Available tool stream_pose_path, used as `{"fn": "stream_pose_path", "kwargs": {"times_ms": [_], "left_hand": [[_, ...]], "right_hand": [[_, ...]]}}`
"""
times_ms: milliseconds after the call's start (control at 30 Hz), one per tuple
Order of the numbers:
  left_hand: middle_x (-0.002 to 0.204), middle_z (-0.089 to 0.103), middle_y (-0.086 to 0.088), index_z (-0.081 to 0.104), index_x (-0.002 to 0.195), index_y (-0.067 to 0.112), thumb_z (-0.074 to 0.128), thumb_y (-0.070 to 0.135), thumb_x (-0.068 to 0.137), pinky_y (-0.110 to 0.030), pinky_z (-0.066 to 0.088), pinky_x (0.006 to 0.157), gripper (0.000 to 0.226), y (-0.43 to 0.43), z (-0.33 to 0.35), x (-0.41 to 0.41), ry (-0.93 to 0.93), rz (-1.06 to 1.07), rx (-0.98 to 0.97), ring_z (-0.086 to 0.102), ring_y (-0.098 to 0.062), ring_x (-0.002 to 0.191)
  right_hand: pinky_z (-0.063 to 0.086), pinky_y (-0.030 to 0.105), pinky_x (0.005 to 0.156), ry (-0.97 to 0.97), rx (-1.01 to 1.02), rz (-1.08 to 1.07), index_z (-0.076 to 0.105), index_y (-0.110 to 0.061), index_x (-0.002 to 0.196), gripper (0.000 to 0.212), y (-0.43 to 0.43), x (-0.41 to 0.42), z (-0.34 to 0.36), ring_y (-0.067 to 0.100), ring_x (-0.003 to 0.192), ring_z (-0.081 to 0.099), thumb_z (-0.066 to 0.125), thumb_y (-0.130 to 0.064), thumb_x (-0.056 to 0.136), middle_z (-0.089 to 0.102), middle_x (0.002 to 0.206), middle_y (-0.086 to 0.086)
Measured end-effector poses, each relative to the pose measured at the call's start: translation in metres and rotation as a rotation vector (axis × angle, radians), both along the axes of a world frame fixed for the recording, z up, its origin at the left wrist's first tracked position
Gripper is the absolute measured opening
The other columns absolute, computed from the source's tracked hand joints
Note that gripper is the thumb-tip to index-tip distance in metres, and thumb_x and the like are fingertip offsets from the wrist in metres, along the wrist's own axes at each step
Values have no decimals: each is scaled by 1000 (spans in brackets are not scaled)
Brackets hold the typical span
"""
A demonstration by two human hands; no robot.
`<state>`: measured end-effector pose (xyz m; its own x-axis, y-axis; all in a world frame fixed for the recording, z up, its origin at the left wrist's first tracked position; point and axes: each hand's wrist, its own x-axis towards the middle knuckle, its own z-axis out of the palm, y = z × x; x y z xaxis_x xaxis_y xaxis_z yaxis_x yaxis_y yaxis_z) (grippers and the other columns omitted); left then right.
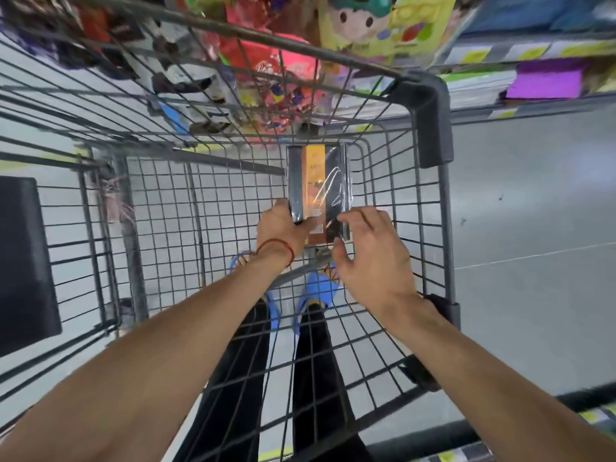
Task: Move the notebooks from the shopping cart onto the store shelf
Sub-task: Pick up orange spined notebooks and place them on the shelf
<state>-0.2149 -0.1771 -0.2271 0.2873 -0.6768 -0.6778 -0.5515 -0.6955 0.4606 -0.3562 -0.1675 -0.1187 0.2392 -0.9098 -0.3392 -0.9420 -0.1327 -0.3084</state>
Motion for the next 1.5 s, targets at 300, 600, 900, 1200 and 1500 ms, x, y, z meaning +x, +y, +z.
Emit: {"fn": "stream_pose_path", "kwargs": {"times_ms": [300,600,900,1200,1500], "left_hand": [[76,62,5,48,107,14,66,18,93,-9,40,43,23,22,37,27,114,114,-90,55,-1,58],[85,59,3,36,109,19,47,24,101,-17,36,50,15,51,73,76,12,-39,-254,55,-8,67],[92,63,-8,32,112,17,48,16,99,-36,49,59,20,58,55,90,-54,-133,-216,61,-23,71],[89,62,-6,35,116,14,46,19,99,-41,53,64,21,59,51,87,-45,-137,-186,61,-23,72],[78,59,-3,35,112,14,45,15,98,-39,50,61,18,60,53,77,-14,-106,-173,59,-20,66]], "right_hand": [[50,33,97,-8,106,-57,56,-19,131,38,2,-1,6,19,117,54,57,-22,93,58,122,0],[48,43,100,-3,247,-323,36,-6,140,67,-14,21,-52,31,123,49,64,-43,92,49,133,15],[52,47,86,104,218,-473,45,-8,127,73,-12,34,-82,31,120,53,80,-49,77,56,126,12],[59,46,74,-8,200,-636,42,-14,111,55,5,28,-75,27,90,68,81,-38,80,66,104,6],[58,47,79,10,207,-577,57,-6,114,46,6,23,-62,34,96,67,80,-31,82,63,110,13]]}}
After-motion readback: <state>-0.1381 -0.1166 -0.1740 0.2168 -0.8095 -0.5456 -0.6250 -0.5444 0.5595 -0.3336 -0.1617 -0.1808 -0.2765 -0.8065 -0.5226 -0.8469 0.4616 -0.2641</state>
